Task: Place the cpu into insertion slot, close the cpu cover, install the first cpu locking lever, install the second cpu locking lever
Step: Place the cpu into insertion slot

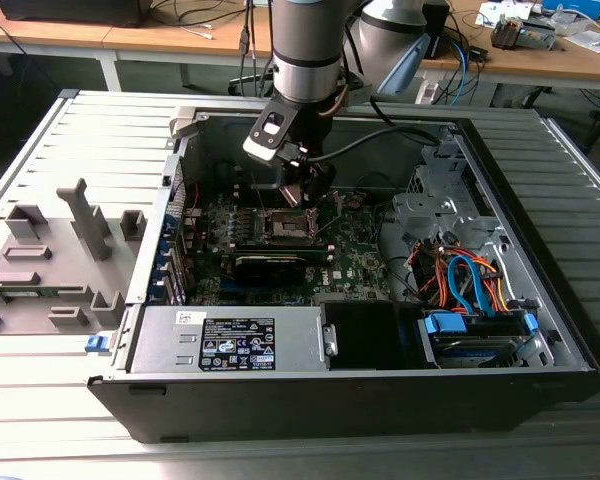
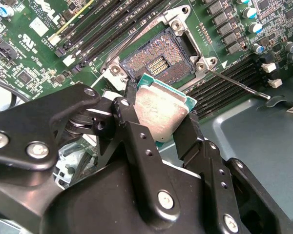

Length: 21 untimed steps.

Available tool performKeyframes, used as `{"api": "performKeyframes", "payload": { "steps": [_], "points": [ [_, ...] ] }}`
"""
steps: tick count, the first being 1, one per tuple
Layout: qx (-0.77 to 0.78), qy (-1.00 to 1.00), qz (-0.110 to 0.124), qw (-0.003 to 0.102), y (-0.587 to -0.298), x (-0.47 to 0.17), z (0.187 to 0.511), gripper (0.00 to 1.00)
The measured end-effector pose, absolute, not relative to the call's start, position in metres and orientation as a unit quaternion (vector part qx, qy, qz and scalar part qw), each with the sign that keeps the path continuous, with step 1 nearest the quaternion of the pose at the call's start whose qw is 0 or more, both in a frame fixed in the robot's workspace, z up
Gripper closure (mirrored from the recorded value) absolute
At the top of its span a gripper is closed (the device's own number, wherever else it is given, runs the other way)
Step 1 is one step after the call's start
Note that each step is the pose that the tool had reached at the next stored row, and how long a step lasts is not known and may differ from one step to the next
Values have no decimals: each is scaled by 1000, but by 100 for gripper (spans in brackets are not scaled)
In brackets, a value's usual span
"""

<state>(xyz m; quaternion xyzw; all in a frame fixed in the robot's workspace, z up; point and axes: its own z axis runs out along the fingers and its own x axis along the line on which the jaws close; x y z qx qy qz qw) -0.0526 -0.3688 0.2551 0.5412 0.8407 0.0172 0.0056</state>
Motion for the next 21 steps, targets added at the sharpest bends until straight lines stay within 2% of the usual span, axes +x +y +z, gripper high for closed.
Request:
{"api": "performKeyframes", "payload": {
  "steps": [21],
  "points": [
    [546, 838, 16, 7, -369, -53, 255, 45]
  ]
}}
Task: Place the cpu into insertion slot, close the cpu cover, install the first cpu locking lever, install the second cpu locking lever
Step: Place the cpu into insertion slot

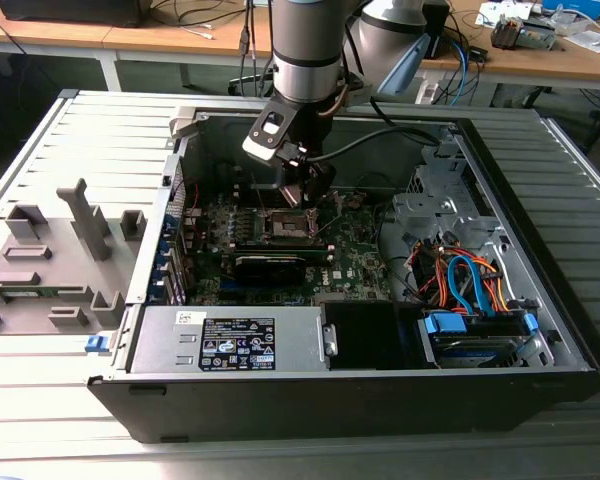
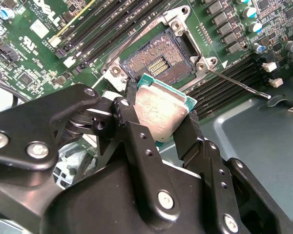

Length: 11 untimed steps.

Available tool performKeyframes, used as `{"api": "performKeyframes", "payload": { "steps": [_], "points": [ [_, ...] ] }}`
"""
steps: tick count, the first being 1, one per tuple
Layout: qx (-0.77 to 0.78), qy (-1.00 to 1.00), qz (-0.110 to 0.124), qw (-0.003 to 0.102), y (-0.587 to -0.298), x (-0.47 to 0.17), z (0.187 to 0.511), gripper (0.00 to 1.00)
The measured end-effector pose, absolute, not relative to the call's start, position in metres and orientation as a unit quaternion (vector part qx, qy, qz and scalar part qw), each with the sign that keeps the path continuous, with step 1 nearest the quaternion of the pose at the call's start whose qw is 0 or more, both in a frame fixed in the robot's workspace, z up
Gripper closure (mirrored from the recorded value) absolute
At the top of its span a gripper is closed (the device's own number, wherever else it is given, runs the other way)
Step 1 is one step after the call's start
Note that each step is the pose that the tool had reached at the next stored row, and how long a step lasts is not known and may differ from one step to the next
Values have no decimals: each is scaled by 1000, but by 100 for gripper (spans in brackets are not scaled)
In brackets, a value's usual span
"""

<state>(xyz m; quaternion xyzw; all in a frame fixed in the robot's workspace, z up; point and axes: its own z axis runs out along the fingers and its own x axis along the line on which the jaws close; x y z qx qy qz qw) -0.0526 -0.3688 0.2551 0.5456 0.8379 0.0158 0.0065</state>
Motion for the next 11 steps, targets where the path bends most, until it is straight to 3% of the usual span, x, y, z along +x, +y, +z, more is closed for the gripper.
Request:
{"api": "performKeyframes", "payload": {
  "steps": [11],
  "points": [
    [548, 836, 15, 7, -369, -53, 255, 45]
  ]
}}
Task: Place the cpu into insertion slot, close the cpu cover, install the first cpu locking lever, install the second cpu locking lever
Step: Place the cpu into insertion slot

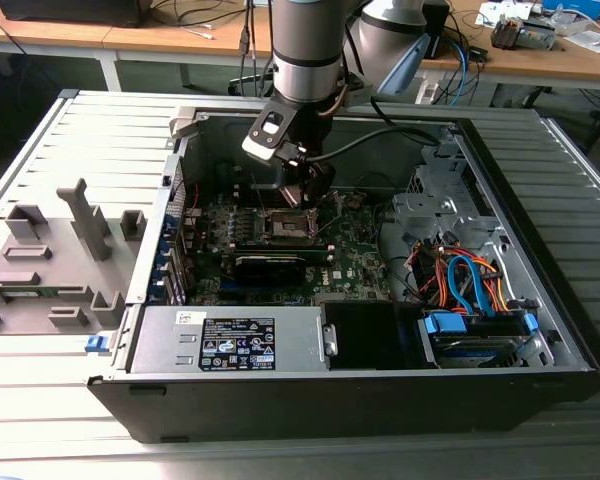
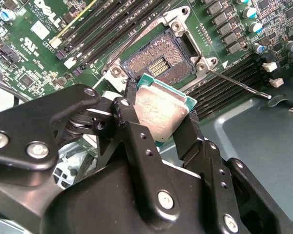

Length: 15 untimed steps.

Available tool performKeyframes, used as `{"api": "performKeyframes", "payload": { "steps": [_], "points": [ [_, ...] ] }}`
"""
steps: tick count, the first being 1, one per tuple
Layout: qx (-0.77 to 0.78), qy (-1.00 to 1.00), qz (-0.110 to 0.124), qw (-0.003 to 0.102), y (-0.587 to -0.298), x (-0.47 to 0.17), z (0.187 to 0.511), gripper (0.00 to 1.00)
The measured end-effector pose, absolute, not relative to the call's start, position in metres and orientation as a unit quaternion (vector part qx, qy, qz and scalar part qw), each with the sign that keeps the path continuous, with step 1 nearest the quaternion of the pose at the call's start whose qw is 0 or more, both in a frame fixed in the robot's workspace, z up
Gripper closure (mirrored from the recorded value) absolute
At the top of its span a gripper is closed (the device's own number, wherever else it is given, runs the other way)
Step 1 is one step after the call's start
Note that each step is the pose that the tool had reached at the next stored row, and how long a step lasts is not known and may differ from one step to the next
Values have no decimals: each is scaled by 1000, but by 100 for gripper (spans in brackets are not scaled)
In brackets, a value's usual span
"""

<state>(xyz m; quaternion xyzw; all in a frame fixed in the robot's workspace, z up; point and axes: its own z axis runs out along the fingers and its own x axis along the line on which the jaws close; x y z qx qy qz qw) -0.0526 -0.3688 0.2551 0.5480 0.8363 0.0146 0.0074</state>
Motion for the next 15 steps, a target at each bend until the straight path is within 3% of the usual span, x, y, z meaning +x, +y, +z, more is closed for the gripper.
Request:
{"api": "performKeyframes", "payload": {
  "steps": [15],
  "points": [
    [551, 834, 13, 8, -369, -53, 255, 45]
  ]
}}
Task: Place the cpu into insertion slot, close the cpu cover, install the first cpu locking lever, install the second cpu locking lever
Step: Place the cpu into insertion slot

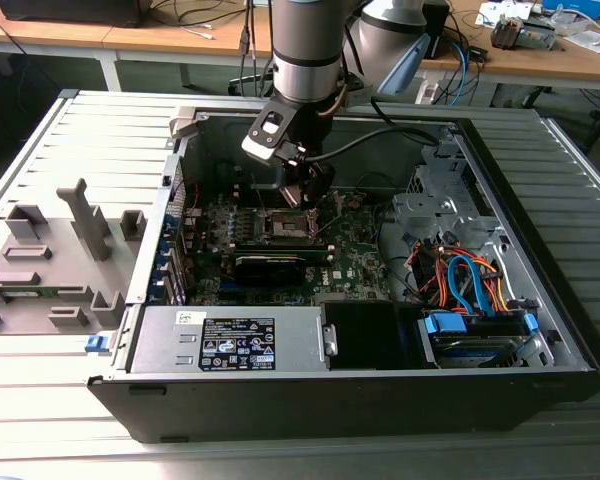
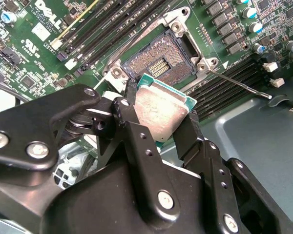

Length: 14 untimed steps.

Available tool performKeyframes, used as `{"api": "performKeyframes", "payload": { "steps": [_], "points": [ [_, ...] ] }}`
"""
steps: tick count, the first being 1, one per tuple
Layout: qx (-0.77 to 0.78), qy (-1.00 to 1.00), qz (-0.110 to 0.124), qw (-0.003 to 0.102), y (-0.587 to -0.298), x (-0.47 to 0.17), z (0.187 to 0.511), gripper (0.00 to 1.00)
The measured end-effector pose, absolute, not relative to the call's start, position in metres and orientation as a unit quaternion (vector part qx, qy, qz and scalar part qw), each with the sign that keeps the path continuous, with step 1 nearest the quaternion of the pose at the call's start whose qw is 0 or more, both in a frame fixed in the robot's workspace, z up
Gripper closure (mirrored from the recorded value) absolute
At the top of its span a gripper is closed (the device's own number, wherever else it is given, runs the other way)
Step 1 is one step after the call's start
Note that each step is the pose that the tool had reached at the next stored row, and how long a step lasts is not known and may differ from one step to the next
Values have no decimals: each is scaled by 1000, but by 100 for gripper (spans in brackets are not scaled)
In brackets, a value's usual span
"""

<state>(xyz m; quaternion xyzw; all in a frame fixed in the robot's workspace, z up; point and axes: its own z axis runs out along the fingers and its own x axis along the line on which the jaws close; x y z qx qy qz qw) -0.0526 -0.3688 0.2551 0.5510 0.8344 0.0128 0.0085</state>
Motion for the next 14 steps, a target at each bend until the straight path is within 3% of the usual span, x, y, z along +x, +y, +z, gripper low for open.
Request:
{"api": "performKeyframes", "payload": {
  "steps": [14],
  "points": [
    [554, 833, 11, 10, -369, -53, 255, 45]
  ]
}}
